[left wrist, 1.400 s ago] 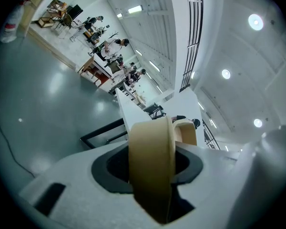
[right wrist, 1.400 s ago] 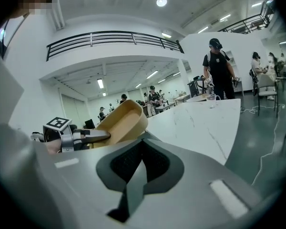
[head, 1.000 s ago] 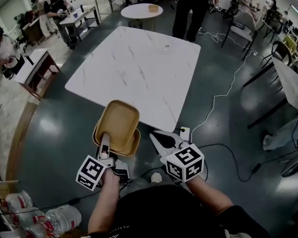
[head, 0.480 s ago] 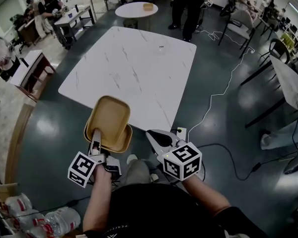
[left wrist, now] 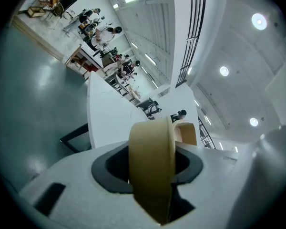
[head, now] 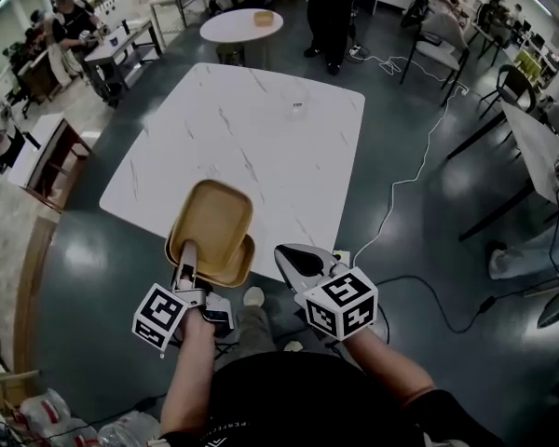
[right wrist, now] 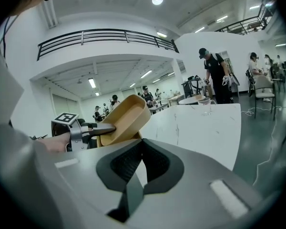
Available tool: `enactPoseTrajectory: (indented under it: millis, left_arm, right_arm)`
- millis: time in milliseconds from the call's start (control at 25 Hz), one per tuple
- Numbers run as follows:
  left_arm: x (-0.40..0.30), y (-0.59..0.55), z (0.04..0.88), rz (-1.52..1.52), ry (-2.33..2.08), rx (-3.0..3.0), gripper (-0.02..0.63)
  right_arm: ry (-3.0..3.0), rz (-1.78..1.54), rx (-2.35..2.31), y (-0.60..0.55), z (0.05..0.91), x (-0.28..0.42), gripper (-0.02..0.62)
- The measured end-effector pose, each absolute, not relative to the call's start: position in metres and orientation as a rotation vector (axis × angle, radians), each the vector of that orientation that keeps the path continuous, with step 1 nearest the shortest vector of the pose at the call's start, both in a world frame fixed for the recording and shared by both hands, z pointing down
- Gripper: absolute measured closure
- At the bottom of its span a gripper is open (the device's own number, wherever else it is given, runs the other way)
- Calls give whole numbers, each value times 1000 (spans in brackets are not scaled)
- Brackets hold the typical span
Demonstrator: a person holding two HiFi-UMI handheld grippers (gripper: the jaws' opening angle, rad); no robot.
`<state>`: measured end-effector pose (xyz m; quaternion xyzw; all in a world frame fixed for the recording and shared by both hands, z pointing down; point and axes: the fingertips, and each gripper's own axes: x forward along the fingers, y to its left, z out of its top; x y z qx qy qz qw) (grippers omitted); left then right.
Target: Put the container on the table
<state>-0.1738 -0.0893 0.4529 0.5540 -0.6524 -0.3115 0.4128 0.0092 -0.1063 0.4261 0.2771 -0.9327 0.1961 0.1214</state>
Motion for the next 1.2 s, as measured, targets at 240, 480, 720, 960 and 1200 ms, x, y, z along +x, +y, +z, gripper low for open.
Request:
enactPoseTrajectory:
  millis: [240, 480, 720, 960, 1200]
  left_arm:
    - [-198, -146, 457, -752, -1605, 1403, 443]
    - [-224, -198, 465, -709, -1566, 1408, 443]
    - [-245, -241, 469, -684, -1529, 1422, 442]
    - [-266, -277, 480, -661, -1508, 1407, 441]
    - [-280, -303, 487, -635, -1501, 1411, 439]
  right_arm:
    - [-2694, 570, 859, -160, 426, -16, 598]
    - [-2661, 600, 905, -206, 431, -45, 598]
    - [-2632, 618, 930, -241, 437, -72, 598]
    - [-2605, 635, 955, -273, 443, -94, 597]
    - [-2574, 667, 978, -295, 452, -105, 597]
